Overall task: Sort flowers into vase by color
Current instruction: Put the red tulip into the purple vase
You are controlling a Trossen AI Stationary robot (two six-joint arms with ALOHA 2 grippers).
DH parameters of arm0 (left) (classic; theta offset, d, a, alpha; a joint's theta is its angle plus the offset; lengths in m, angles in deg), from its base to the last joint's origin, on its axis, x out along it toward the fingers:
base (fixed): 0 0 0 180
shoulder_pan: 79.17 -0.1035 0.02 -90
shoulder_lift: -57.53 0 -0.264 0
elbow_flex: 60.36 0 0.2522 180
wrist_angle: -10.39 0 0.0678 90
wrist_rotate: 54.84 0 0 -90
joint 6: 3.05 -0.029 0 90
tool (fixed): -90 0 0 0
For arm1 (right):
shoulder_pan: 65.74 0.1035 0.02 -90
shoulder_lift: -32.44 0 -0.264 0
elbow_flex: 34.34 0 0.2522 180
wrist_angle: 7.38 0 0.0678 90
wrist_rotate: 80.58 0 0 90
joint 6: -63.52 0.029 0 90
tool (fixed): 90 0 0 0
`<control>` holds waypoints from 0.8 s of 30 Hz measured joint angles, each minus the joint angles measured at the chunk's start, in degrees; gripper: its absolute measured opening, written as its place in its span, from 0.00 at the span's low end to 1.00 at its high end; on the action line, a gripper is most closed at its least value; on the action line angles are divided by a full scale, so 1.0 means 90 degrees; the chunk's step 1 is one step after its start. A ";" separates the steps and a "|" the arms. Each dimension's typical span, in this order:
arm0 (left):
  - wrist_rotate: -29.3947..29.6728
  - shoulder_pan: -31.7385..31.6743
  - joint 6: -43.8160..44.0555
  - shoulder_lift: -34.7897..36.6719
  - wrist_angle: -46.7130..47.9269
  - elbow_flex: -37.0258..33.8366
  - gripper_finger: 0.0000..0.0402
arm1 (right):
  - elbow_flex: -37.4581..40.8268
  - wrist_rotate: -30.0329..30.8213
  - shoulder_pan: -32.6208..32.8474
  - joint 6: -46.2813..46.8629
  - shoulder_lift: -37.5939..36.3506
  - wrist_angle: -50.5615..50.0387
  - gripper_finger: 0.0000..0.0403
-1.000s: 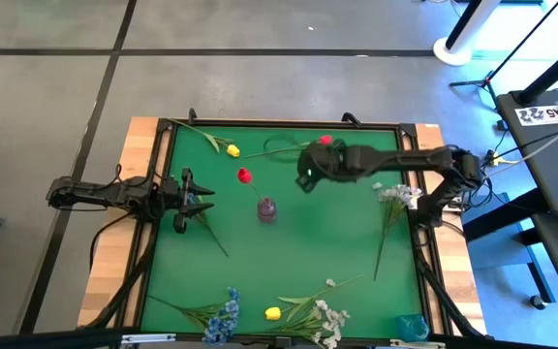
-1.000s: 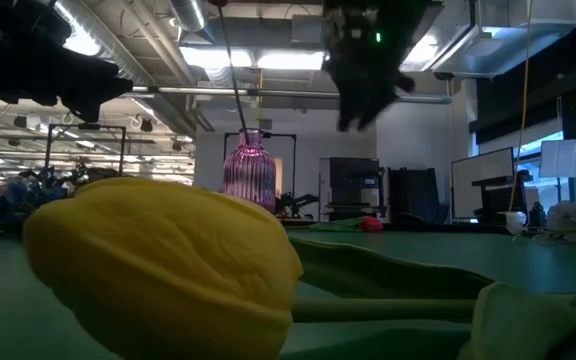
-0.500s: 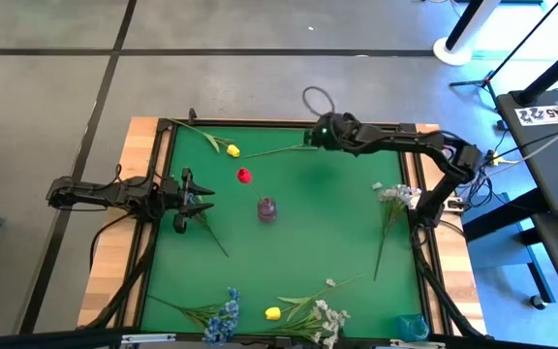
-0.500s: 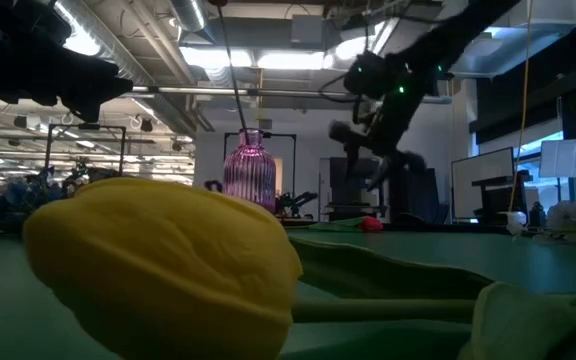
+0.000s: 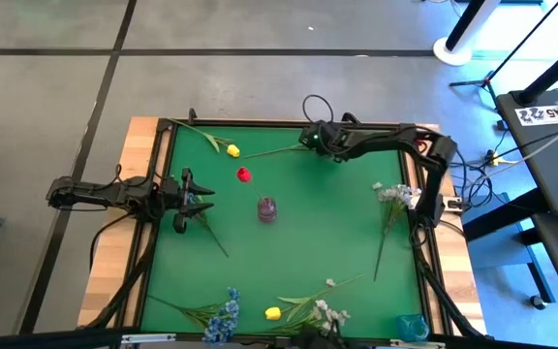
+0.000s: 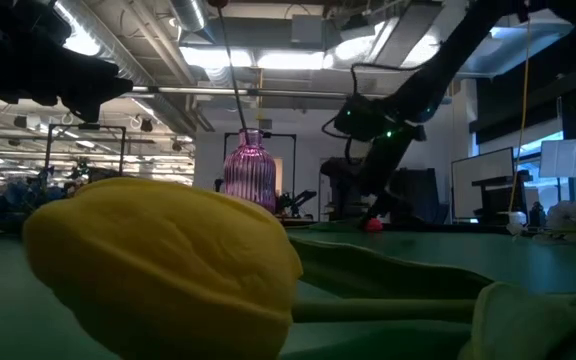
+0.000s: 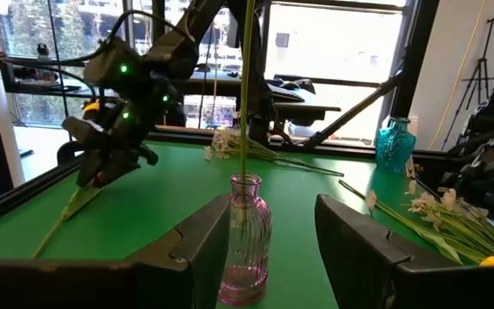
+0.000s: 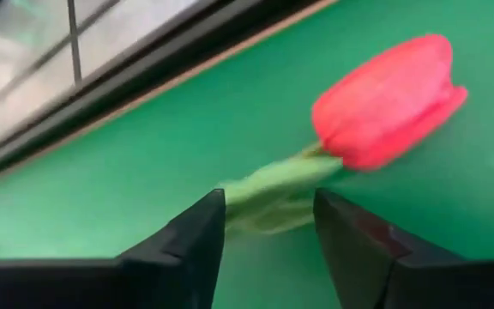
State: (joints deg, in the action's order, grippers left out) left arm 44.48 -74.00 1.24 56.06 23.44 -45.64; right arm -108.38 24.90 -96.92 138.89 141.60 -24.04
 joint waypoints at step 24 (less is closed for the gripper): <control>0.0010 -0.0002 -0.0002 0.0000 -0.0005 0.0001 0.42 | -0.0041 0.0839 0.0030 -0.1190 0.0175 0.0611 0.03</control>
State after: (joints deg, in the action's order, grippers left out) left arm 44.57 -74.02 1.22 56.06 23.40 -45.64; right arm -108.75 32.45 -96.65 128.18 143.18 -18.53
